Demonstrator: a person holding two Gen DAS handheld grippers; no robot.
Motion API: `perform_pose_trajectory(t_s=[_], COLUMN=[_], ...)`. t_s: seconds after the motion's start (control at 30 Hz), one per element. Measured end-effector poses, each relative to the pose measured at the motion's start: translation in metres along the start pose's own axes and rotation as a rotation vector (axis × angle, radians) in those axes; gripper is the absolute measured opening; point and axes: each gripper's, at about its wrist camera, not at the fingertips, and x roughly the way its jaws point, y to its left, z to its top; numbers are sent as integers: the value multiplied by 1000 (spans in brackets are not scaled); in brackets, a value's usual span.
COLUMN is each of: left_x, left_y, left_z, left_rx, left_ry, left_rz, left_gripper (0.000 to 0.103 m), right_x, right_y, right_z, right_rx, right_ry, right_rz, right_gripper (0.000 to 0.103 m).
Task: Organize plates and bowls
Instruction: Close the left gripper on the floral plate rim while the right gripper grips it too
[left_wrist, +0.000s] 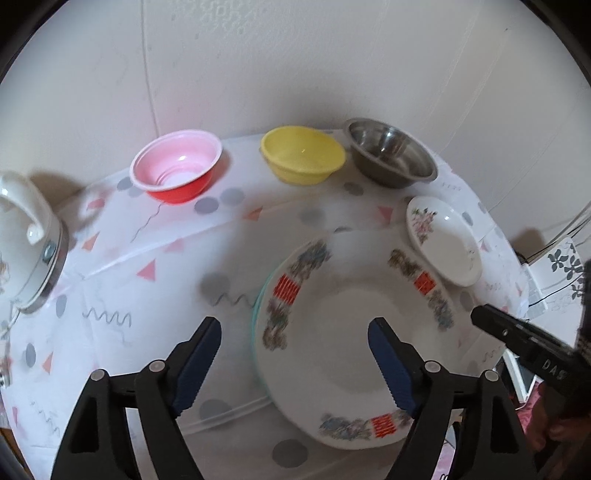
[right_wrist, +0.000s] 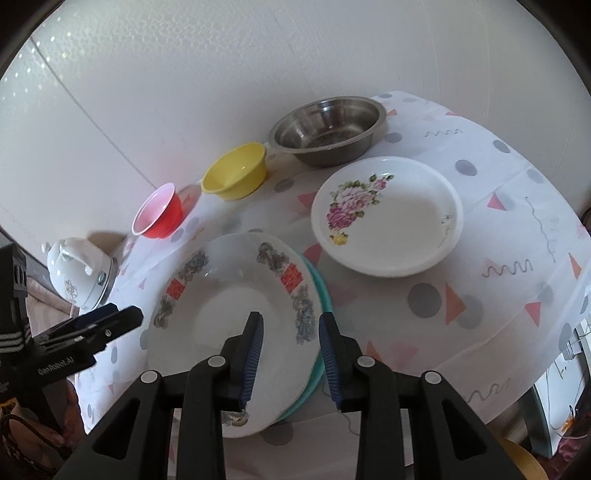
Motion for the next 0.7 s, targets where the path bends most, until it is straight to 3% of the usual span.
perform_pose_trajectory(t_s=[0.4,0.7], left_x=[24,56], left_y=[-42,-77], left_z=[42,72], left_rx=[73,151], left_ry=[28,82], left_rz=[-107,-123], left_gripper=[87,87], right_x=[-7,3], right_y=[-68,-120], right_z=[13,28], right_rx=[172,333], right_ry=[-44,-58], right_rz=[-75,-44], right_gripper=[32,32])
